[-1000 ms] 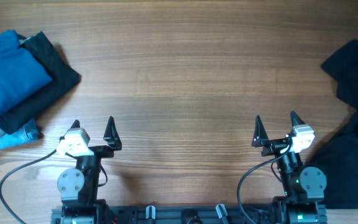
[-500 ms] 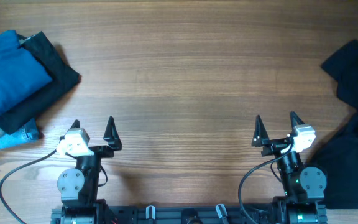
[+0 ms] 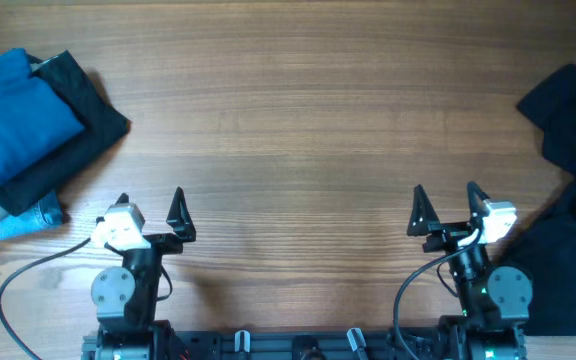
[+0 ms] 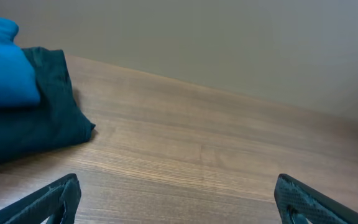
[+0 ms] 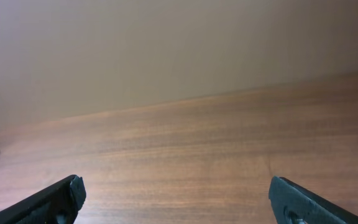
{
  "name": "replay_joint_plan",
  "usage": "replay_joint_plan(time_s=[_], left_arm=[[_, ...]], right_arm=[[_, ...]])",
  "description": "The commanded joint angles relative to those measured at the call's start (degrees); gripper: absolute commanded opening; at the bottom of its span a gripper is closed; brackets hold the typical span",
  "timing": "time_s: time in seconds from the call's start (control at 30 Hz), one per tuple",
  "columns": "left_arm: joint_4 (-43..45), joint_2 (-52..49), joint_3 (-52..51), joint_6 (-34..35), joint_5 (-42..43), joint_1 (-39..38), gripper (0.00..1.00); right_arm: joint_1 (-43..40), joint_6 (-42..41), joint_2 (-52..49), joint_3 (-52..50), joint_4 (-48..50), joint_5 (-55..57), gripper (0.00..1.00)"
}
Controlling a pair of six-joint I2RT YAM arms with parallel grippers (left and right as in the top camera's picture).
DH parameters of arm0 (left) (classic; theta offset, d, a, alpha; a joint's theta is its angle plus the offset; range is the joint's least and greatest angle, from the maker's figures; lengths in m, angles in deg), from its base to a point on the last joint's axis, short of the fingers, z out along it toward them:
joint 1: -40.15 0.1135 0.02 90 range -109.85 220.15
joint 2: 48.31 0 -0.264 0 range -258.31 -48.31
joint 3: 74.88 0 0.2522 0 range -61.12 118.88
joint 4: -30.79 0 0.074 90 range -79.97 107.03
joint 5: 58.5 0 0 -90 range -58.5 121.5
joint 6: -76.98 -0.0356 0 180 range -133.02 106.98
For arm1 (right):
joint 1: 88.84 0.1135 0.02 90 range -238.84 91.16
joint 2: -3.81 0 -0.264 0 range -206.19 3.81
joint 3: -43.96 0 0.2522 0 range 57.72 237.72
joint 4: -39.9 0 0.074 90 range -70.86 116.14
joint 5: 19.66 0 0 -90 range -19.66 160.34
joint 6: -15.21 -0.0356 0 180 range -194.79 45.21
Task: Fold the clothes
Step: 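Reach the right gripper to the black t-shirt at the right edge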
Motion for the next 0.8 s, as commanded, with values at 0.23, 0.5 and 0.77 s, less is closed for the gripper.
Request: replay_joint_plan(time_s=[0.23,0.5,0.77], left_arm=[[-6.1,-21.0,16.0,-0.7,-0.1,-0.3,1.0],[-19.4,-36.8,32.3,-0.7,-0.1,-0.3,1.0],[-31.0,-44.6,44.6,-0.7,1.4,-0.3,1.0]], right_arm=[[0.2,2.0,-17.6,14.9,-4.2,-0.9,1.0],[0.2,8.6,-40.4,34.3,-16.8,-0.9,1.0],[-0.3,13.1,-64.7,55.7,-32.6,1.1,1.0]])
